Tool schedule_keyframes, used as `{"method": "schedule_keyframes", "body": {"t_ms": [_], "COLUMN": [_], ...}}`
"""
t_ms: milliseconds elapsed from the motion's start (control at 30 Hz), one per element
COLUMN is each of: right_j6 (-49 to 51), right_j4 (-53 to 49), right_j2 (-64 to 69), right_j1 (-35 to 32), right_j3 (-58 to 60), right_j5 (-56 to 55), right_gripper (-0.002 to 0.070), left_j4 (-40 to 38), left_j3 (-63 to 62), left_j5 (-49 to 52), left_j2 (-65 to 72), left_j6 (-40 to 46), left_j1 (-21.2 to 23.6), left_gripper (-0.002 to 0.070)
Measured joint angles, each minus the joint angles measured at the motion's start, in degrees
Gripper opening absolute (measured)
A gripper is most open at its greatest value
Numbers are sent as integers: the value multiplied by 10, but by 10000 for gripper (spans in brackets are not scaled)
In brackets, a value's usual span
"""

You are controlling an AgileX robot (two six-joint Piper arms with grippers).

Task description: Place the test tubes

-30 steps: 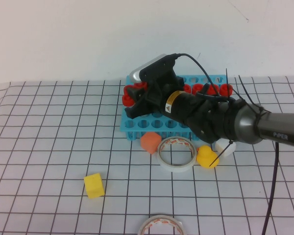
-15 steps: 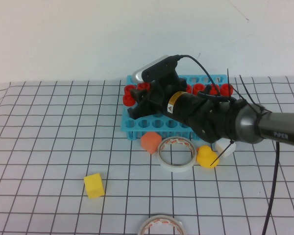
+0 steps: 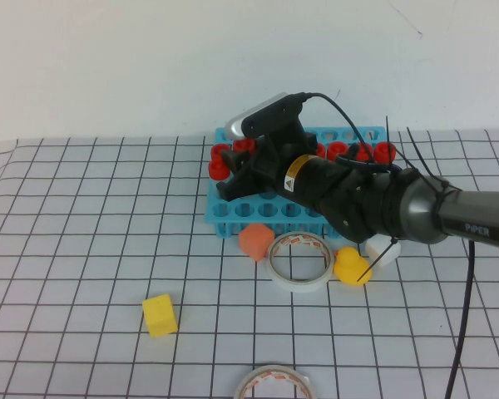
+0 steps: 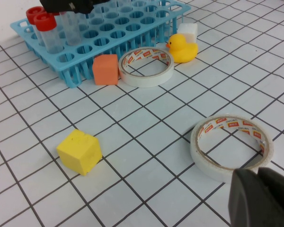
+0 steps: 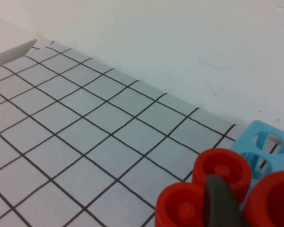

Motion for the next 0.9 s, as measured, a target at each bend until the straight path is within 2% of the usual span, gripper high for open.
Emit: {"method": "schedule_keyframes", "body": {"t_ms": [400, 733, 900], "right_j6": [3, 3, 3], "right_j4": [0, 0, 0], "right_j2": [0, 0, 0], "right_j1": [-1, -2, -2], "right_j3": [0, 0, 0], "right_j5": [6, 8, 8], "right_gripper": [266, 351, 366], "left_j4": [0, 0, 0], "left_j3": [0, 0, 0], "left_j5": [0, 0, 0], "left_j2": [0, 0, 0], "left_j6": [0, 0, 0], "left_j1": [0, 0, 0], "left_gripper": [-1, -1, -1]}}
